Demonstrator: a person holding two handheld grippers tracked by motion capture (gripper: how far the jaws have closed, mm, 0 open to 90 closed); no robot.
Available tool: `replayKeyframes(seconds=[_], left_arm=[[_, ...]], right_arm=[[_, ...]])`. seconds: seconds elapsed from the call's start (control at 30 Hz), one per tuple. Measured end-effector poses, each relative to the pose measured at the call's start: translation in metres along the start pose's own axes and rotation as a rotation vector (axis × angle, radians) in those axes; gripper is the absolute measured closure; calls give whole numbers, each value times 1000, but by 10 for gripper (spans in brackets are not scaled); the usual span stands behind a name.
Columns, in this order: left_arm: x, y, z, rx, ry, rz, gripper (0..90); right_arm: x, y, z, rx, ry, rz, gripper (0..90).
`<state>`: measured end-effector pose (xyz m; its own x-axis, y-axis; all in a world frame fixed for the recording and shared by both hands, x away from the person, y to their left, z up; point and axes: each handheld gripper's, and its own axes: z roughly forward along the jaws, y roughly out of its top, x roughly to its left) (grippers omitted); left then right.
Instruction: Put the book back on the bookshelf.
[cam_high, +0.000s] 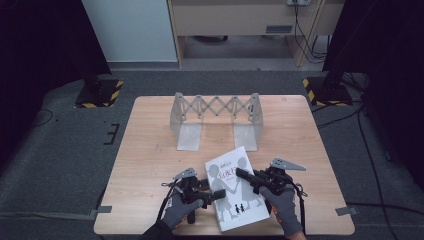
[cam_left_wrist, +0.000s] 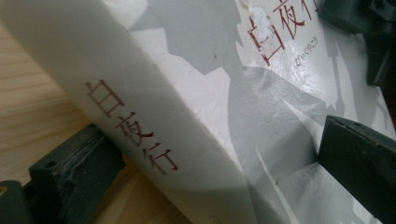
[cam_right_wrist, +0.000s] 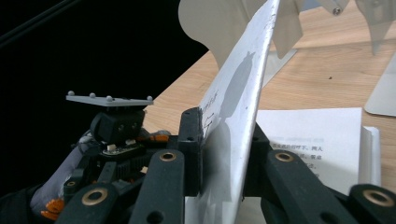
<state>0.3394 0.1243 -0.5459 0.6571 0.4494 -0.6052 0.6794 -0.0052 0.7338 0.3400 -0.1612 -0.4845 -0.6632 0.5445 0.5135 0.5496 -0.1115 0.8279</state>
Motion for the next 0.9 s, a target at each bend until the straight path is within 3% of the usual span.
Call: replayKeyframes(seconds=[0.23,0.3,0.43,0.53,0.77,0.8,0.9], left_arm=[[3,-2,4,46,28,-55,2],[2,-2,4,50,37,-49,5],[1,-2,5,47,46,-52,16],[2,-2,4,40,45,-64,38],[0,-2,6,48,61,-56,59],[0,-2,6,47,66,-57,65],[0,-2,6,47,76,-54,83]], right_arm=[[-12,-6,5,50,-42,27,714],[-14,-7,6,62,-48,29,694],[-15,-9,7,89,-80,-11,626],[-13,-12,10,121,-132,-89,493],[-14,-16,9,133,-168,-104,406],[-16,-17,8,139,-189,-127,382],[-19,-17,6,151,-215,-134,360]])
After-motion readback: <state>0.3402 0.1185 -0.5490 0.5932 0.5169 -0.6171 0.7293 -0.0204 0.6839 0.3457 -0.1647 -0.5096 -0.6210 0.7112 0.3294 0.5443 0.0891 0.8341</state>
